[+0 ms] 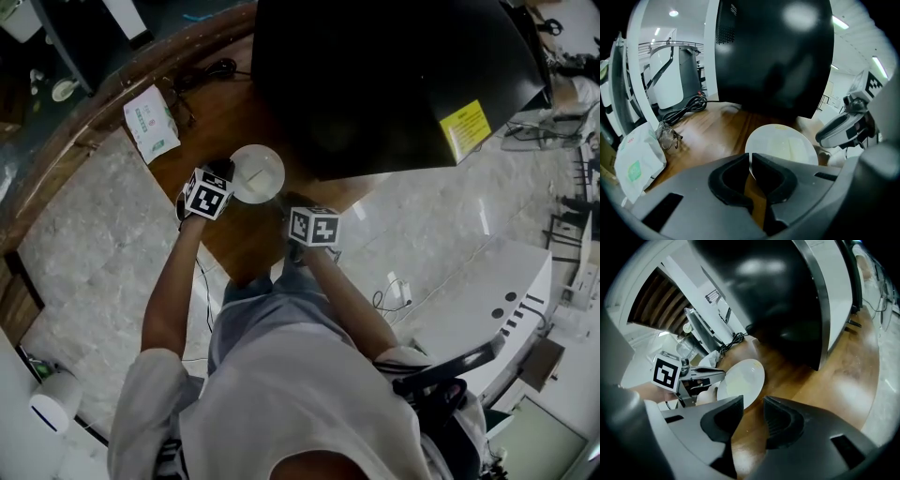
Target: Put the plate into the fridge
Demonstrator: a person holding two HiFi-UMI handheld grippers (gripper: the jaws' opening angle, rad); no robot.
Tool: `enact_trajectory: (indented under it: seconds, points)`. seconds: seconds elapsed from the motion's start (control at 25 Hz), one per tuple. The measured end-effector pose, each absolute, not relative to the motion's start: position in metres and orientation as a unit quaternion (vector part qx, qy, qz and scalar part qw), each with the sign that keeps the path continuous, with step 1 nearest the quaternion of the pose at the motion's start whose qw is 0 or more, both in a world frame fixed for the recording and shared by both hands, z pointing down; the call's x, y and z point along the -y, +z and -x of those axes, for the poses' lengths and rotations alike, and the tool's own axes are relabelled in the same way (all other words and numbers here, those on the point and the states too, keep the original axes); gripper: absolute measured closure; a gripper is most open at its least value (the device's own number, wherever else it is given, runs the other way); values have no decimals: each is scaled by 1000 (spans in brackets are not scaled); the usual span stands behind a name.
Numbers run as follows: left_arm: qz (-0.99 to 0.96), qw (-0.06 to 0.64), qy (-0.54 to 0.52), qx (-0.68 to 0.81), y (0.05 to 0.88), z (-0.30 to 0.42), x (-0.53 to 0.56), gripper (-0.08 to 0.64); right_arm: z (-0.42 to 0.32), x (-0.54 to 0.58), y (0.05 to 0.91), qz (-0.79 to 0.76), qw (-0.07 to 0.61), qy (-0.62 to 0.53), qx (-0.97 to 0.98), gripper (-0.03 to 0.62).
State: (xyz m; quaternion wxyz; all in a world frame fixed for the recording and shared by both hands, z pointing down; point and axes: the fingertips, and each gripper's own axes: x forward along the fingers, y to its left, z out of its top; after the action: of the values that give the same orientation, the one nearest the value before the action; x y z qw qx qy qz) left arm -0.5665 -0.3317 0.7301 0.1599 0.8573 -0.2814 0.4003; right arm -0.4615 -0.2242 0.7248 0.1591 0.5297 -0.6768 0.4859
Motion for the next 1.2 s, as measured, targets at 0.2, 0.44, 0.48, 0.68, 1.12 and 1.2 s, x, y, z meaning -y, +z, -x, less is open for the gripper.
enact_trajectory:
  seconds: [0.2, 0.44, 0.48, 0.68, 1.12, 1.2]
  points:
    - [-860, 175, 386, 285, 733, 568, 335, 537, 465, 238, 730, -521, 122, 524, 663, 474]
    - [-865, 180, 371, 284, 736, 568, 339, 537, 473, 244, 739, -496, 73, 566, 654, 471]
    - [-866, 180, 370, 284, 736, 568, 340, 537, 475, 246, 739, -490, 63, 572, 655, 471]
    - [-866, 178, 371, 285, 739, 567, 342, 537, 489, 255, 735, -462, 40, 582, 668, 488]
    - [-865, 194, 364, 285, 739, 570, 341, 537, 495, 259, 728, -449, 3, 596, 665, 540]
    - [-865, 204, 363, 280, 739, 571, 338, 537, 494, 259, 727, -449, -7, 602, 660, 546]
